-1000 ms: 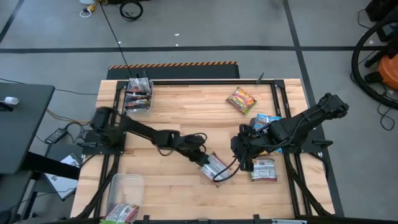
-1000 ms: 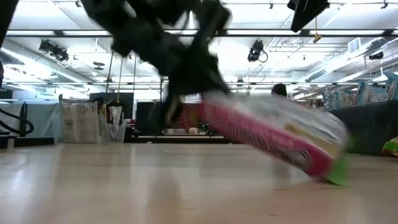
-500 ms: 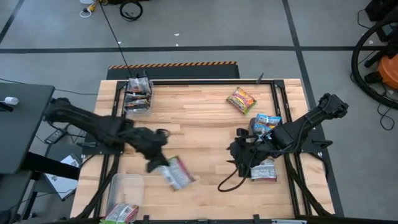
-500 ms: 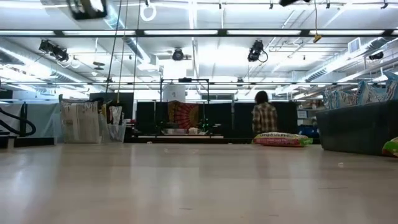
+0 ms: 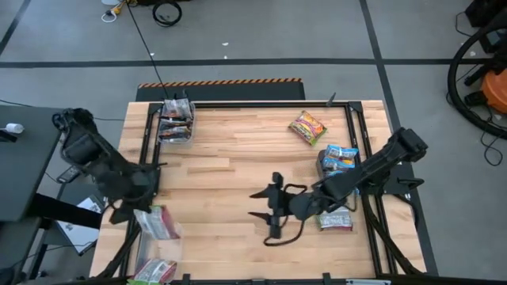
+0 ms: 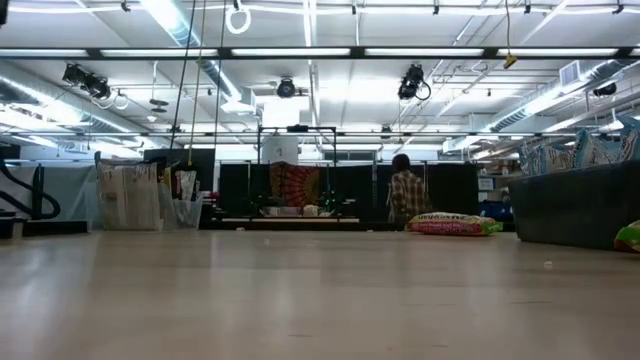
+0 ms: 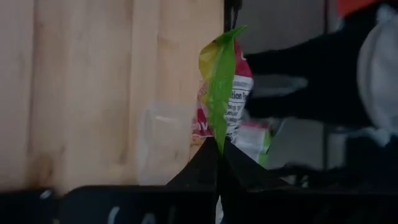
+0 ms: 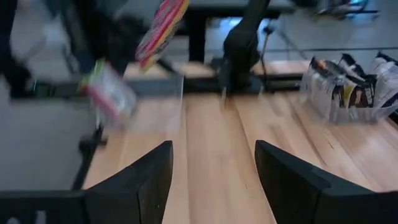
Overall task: Sort Maruchan noodles
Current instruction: Put the green noodle pack into the bottom transparent bin
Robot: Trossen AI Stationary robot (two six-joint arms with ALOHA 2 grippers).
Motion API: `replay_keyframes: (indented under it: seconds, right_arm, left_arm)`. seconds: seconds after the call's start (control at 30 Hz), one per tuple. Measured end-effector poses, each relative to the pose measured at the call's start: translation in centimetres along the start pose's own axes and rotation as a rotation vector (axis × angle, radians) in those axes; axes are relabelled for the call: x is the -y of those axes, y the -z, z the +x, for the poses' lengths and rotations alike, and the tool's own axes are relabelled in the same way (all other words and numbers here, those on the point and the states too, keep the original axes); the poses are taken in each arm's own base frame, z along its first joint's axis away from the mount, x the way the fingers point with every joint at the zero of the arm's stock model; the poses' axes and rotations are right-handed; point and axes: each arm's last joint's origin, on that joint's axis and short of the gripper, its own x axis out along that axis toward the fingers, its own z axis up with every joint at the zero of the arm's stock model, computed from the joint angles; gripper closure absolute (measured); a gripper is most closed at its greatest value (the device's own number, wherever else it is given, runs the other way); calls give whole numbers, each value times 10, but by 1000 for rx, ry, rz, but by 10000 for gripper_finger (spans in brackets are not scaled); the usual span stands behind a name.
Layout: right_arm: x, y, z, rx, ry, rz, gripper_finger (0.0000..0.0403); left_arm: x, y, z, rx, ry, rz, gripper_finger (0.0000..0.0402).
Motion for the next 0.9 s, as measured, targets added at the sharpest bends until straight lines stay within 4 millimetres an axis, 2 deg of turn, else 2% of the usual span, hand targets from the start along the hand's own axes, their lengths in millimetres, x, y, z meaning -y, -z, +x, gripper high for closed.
replay_keyframes:
  seconds: [0.13,0.27,0.43,0.7,0.9]
  right_arm:
    - [-7,11,22,50,57,118,171]
    - [-14,28,39,28,80,216,171]
    - [-19,45,50,-15,85,237,171]
    - [-12,43,53,-40,73,210,171]
    - [-7,40,55,-61,9,193,171]
  left_arm:
    - [6,13,12,-50,-110,21,400]
    - [15,24,42,-98,-233,51,400]
    - [33,34,78,-181,-345,100,400]
    - [50,51,126,-211,-523,77,400]
    - [52,56,149,-165,-629,16,400]
